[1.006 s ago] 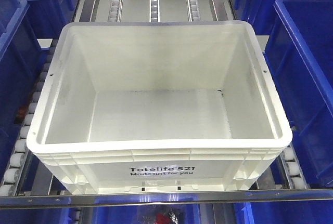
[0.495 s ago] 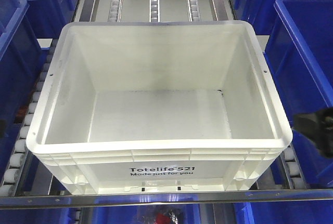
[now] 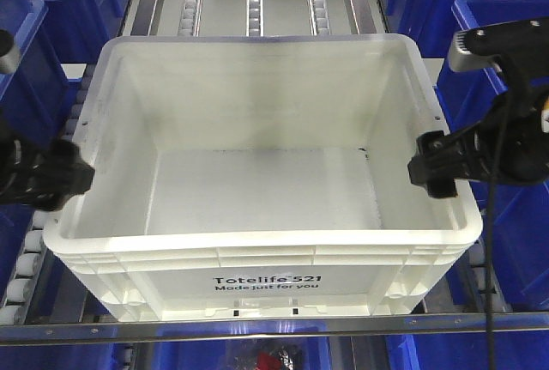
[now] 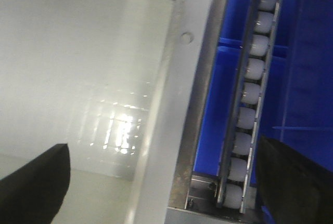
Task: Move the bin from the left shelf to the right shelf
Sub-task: 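Lower both grippers onto the side rims of the white tote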
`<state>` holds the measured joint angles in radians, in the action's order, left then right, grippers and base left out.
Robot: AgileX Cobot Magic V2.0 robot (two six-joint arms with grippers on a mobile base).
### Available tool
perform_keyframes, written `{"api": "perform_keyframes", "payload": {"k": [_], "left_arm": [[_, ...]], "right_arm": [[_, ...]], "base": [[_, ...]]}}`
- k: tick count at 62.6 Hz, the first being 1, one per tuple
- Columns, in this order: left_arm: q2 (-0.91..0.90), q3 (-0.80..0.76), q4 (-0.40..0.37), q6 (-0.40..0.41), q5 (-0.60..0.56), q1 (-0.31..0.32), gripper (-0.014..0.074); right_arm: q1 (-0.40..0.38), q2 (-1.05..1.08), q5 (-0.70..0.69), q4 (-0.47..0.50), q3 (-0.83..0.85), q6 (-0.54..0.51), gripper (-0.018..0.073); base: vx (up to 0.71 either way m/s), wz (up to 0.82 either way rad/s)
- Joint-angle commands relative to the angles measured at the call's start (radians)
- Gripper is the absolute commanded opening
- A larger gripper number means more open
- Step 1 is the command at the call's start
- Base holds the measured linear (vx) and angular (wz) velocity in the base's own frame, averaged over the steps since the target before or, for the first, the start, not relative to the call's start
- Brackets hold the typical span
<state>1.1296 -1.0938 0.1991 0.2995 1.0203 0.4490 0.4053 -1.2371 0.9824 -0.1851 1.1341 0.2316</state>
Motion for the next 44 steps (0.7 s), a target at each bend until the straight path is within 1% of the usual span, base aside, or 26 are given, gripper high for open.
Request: {"api": "perform_keyframes", "payload": {"k": [1,4,7,11,19,23,29,35,44], "left_arm": [[0.025,-0.046,0.046,0.076,-0.069,0.007,0.0591],[0.043,-0.054,0.075,0.107,-0.068,0.005,0.0591],[0.065,-0.066,0.103,0.156,-0.068,0.003,0.0591],[0.089,-0.088,0.124,0.186,-0.072,0.003,0.0591],[0.136,-0.131,0.134,0.187,-0.075,0.003,0.0591],[0.163,-0.152,0.136,0.187,-0.076,0.003,0.0591],[0.2,-0.175,0.136,0.189,-0.079,0.003,0.0591],[0.242,-0.191,0.136,0.207,-0.082,0.003,0.0591],[0.293,-0.213,0.139,0.207,-0.082,0.003,0.0591]], "right_arm": [[0.0,-0.036,-0.017,-0.058,0.07,0.044,0.0679],[0.0,-0.06,-0.005,-0.058,0.091,0.044,0.0678],[0.0,-0.087,0.004,-0.062,0.117,0.044,0.0677],[-0.004,-0.125,0.017,-0.067,0.151,0.045,0.0676],[-0.034,-0.182,0.033,-0.058,0.208,0.041,0.0673],[-0.051,-0.207,0.035,-0.046,0.227,0.019,0.0671],[-0.052,-0.236,0.035,-0.036,0.249,-0.015,0.0668],[-0.052,-0.256,0.035,-0.027,0.262,-0.015,0.0665],[-0.052,-0.276,0.022,-0.024,0.263,-0.015,0.0657]], "base": [[0.0,0.0],[0.0,0.0],[0.0,0.0],[0.0,0.0],[0.0,0.0],[0.0,0.0],[0.0,0.0],[0.0,0.0],[0.0,0.0]]}}
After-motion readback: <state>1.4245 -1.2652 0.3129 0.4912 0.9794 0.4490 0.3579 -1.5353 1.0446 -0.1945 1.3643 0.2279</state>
